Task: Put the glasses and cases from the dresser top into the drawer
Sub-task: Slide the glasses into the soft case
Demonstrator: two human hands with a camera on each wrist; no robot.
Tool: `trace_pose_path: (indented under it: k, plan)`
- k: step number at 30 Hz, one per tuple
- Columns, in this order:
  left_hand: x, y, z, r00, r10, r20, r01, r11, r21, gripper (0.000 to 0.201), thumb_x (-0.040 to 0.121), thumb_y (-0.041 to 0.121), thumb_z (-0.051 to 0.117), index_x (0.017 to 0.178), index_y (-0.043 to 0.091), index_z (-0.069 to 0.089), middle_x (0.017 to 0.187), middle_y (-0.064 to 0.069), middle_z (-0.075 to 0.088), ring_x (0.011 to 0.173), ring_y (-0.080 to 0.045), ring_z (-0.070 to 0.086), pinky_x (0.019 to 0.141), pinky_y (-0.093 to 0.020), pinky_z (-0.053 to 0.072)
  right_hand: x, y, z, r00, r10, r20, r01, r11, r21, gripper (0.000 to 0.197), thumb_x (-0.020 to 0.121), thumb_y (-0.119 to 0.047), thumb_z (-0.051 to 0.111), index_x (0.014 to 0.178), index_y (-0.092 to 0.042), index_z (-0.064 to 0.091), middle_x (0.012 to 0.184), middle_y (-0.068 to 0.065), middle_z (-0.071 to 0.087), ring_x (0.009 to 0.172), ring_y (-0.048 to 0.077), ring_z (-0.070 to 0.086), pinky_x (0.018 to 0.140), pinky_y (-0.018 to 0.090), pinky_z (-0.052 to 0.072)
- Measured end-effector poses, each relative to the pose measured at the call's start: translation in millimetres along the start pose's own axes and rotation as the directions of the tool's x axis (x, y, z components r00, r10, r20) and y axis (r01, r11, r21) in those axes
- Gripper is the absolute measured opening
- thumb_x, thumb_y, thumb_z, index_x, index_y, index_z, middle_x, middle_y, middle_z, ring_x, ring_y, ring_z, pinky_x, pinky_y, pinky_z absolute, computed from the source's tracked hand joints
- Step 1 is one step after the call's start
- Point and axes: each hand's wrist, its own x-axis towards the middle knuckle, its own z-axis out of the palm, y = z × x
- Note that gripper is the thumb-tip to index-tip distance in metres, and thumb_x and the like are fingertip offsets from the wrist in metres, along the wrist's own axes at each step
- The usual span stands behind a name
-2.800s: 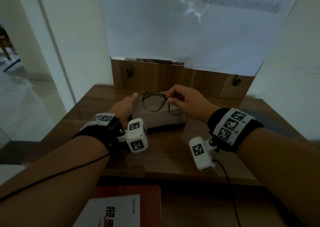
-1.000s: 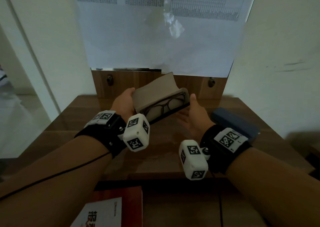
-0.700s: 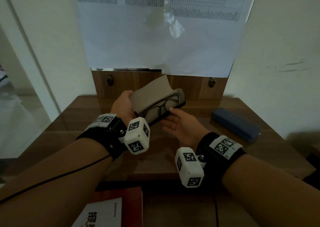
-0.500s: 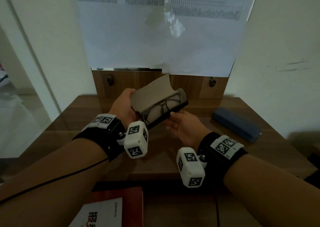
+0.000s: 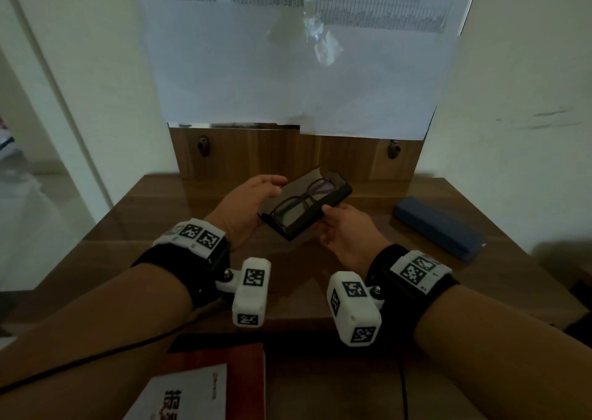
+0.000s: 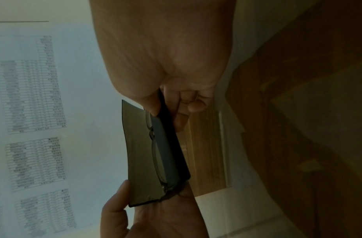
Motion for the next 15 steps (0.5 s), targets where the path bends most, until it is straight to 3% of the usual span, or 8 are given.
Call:
trace_pose_path:
  k: [2,4,8,12,15]
  plan:
    - [-1.1,-2.1,-1.0,1.000,0.021,0.017,-0.023,0.995,0.098,0.021,0.092,0.006,0.048,0.101,0.019,0.062,0.124,-0.017,0.057,0.109,-0.035,0.060,0.093,-0.048,0.051,0.3,0.8,-0.4,1.000,0.006,-0.006,-0.006,1.000,-0.003,0.034,0.099,-0.011,0.046,0.132,-0.011,0.049,0.113,0.011,0.067,0.073,0.014,0.061,0.058,0.026,0.037]
    - [-2.9,-4.6,-1.6,0.998,0.048,0.045,-0.057,0.974,0.218,0.021,0.090,0.008,0.054,0.101,0.023,0.062,0.118,-0.012,0.060,0.107,-0.034,0.063,0.094,-0.050,0.052,1.3,2.4,-0.7,1.000,0.008,-0.013,-0.008,1.000,-0.008,0.034,0.098,-0.011,0.046,0.133,-0.011,0.048,0.115,0.012,0.067,0.076,0.015,0.062,0.058,0.027,0.038]
    - [-5.2,-9.3,-0.3,0.993,0.082,0.083,-0.108,0.916,0.386,0.025,0.089,0.011,0.060,0.106,0.028,0.058,0.112,0.005,0.060,0.101,-0.019,0.064,0.089,-0.040,0.056,1.8,4.9,0.6,0.999,-0.017,-0.040,0.016,1.000,-0.024,0.034,0.098,-0.012,0.046,0.132,-0.012,0.047,0.117,0.013,0.067,0.083,0.018,0.064,0.060,0.028,0.038]
    - [-4.8,-14.5,-0.1,0.996,0.064,0.062,-0.086,0.871,0.483,0.052,0.084,0.021,0.069,0.129,0.029,0.045,0.128,0.006,0.051,0.115,-0.019,0.057,0.094,-0.044,0.053,2.8,5.2,1.0,0.997,-0.039,-0.067,0.038,0.999,-0.015,0.034,0.098,-0.012,0.047,0.132,-0.011,0.045,0.116,0.014,0.067,0.088,0.021,0.066,0.061,0.028,0.040]
    - [-4.9,-19.4,0.9,0.999,0.019,0.034,-0.034,0.840,0.541,0.071,0.081,0.028,0.071,0.142,0.025,0.034,0.130,0.004,0.048,0.111,-0.019,0.058,0.091,-0.042,0.056,2.6,4.9,1.5,0.995,-0.051,-0.080,0.050,0.999,-0.015,0.034,0.098,-0.010,0.047,0.131,-0.010,0.045,0.122,0.017,0.064,0.094,0.024,0.065,0.064,0.029,0.042]
